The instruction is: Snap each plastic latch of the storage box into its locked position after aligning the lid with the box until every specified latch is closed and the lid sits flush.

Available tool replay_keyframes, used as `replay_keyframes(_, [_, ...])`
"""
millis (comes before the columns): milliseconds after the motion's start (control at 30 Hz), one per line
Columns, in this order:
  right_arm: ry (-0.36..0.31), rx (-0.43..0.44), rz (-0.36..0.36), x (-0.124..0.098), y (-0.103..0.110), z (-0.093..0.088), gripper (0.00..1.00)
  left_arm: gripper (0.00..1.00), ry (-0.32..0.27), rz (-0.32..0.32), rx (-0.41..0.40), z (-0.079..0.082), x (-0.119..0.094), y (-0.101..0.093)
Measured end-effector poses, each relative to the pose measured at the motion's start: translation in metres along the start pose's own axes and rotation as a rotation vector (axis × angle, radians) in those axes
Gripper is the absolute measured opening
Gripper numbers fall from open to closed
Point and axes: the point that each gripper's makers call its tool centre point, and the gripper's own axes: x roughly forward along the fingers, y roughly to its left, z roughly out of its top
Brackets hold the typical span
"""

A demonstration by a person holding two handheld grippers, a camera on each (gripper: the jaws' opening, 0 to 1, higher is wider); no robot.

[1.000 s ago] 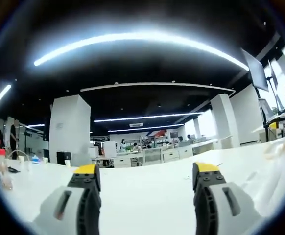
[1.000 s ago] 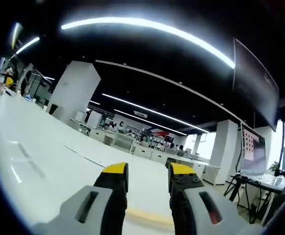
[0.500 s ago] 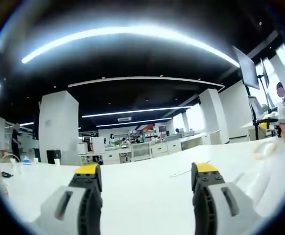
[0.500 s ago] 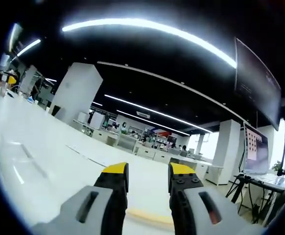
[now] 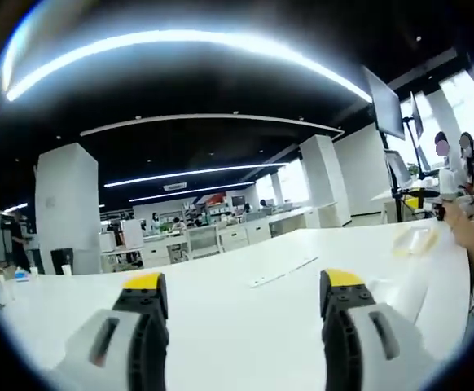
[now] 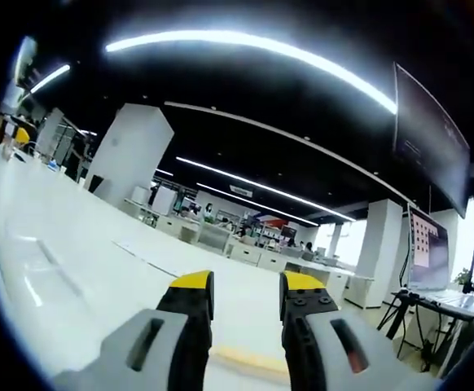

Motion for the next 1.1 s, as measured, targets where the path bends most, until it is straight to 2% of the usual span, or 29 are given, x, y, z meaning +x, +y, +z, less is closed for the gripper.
replay_keyframes(167, [-0.004, 0.014, -0.002, -0.002, -0.002, 0.000, 0.31, 0.77, 0.005, -0.052, 0.009, 0.005, 0.009, -0.017])
replay_keyframes(367, [-0.005, 0.013, 0.005, -0.003, 0.000, 0.001, 0.31, 0.77, 0.001, -0.136, 0.012, 0.021, 0.029, -0.043])
replay_keyframes(600, [-0.005, 0.017, 0.009, -0.004, 0.001, 0.001, 0.31, 0.77, 0.033, -0.284, 0.070, 0.037, 0.056, -0.088])
replay_keyframes(833, [-0.016, 0.030, 0.000, -0.006, 0.000, 0.003, 0.31, 0.76, 0.075, -0.405, 0.109, 0.039, 0.086, -0.130])
replay_keyframes(1000, [0.000, 0.028, -0.008, -0.006, -0.001, 0.000, 0.31, 0.76, 0.115, -0.527, 0.126, 0.035, 0.106, -0.166])
replay_keyframes(1067, [0.000, 0.027, -0.008, -0.006, 0.000, 0.000, 0.31, 0.75, 0.127, -0.555, 0.131, 0.034, 0.111, -0.175])
replay_keyframes(1100, [-0.001, 0.027, -0.008, -0.006, 0.000, 0.001, 0.31, 0.75, 0.142, -0.579, 0.138, 0.031, 0.114, -0.186])
